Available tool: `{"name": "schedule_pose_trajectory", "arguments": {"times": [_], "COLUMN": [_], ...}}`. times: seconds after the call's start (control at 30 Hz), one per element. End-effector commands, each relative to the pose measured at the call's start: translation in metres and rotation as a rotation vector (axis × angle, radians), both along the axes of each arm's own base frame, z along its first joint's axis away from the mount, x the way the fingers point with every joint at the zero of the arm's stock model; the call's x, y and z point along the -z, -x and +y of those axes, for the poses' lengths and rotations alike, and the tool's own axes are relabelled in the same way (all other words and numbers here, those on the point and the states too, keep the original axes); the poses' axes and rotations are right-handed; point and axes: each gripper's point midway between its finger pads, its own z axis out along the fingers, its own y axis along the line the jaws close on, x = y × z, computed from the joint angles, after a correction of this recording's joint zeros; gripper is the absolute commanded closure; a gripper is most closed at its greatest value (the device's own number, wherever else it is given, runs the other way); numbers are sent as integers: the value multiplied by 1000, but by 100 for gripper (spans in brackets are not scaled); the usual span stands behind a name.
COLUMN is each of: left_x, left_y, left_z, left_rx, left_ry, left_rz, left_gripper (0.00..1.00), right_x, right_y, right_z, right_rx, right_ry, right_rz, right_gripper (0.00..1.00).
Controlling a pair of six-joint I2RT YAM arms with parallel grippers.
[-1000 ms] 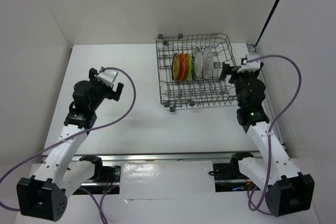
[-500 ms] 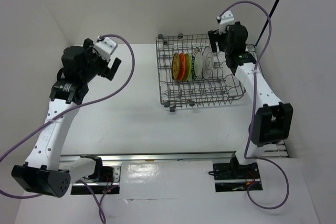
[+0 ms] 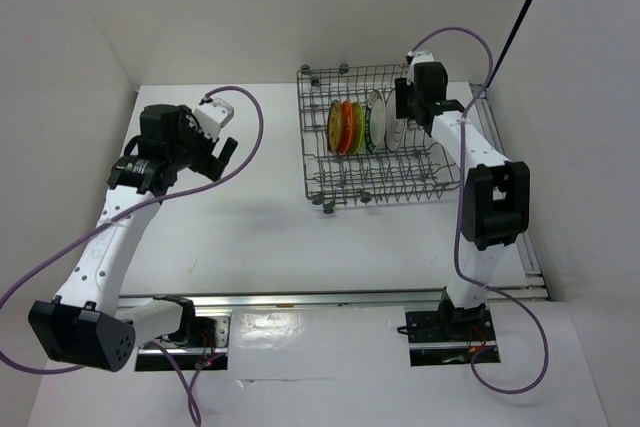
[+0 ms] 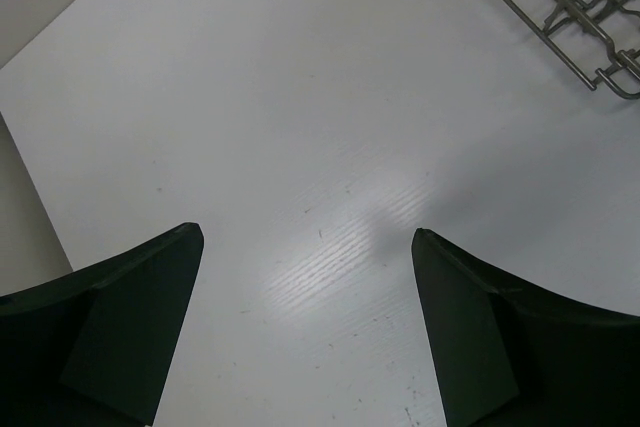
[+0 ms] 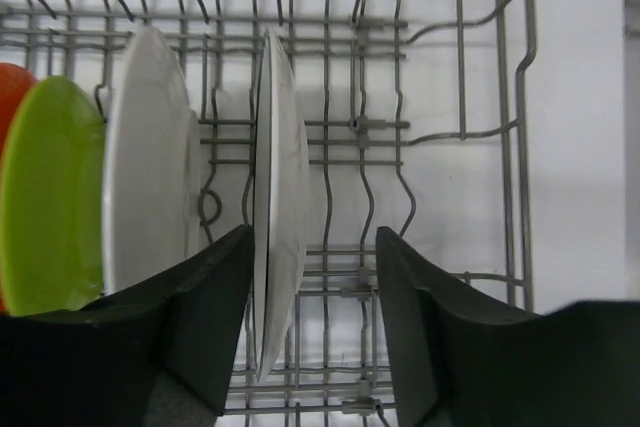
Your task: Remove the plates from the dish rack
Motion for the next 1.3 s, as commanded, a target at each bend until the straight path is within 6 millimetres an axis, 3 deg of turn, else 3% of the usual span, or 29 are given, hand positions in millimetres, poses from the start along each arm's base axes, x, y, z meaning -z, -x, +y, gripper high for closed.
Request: {"name": "schedule_pose_trajectory", "arguments": {"times": [0.0,0.07,0.13,0.2,0.23,0.27,0.37,0.43,0.63,0.7,0.77,0.83,0.87,0.9,0.93,0.97,1.0,1.03,1.07,1.1,1.13,1.17,1.27], "left_x": [-19,-24,-24,-24,-27,-27,-28,-27,-34,-44,-46,-40,-44,-36,-40,-31,-29,-20,-19,-7,-2,-1,2], "left_y": [-6,-6,-5,-9,-7,-7,-6,-5,-2,-1,2,2,4,4,4,0,-1,0,3,3,7,10,6], "left_z": [4,5,5,9,11,11,13,8,0,-3,-9,-13,-15,-16,-17,-20,-21,-22,-35,-44,-52,-60,-63], "left_rx": [-40,-48,-52,-82,-96,-96,-119,-98,-88,-72,-59,-51,-49,-58,-67,-98,-114,-133,-92,-57,-20,-14,-23], "left_ry": [15,14,22,21,25,25,36,46,98,109,140,160,176,183,199,240,258,272,329,347,369,423,451], "left_rz": [-67,-88,-93,-106,-113,-113,-108,-97,-103,-116,-103,-63,-59,-28,-31,13,36,80,123,183,219,258,269], "left_gripper": [0,0,0,0,0,0,0,0,0,0,0,0,0,0,0,0,0,0,0,0,0,0,0], "right_x": [-10,5,5,6,5,4,-16,-41,-115,-161,-193,-242,-253,-265,-271,-270,-262,-259,-233,-228,-228,-203,-177], "right_y": [-21,-24,-29,-30,-30,-29,-29,-28,-13,-1,10,28,33,32,44,46,52,69,77,90,116,123,152], "right_z": [-5,-1,-5,8,4,5,6,8,-8,-16,-24,-18,-9,16,42,69,97,137,164,180,209,227,264], "right_rx": [86,99,132,110,129,152,200,201,336,413,443,463,432,315,188,81,-61,-329,-436,-545,-758,-830,-1027], "right_ry": [-56,-52,-44,-44,-32,-10,22,34,171,212,300,275,255,180,117,-43,-138,-266,-392,-450,-521,-585,-688], "right_rz": [-60,-20,-27,-27,-30,-36,-84,-132,-274,-385,-451,-577,-600,-650,-638,-630,-592,-548,-460,-430,-396,-304,-176], "right_gripper": [43,47,47,51,55,68,88,100,100,100,100,100,100,100,100,100,100,100,100,100,100,100,100]}}
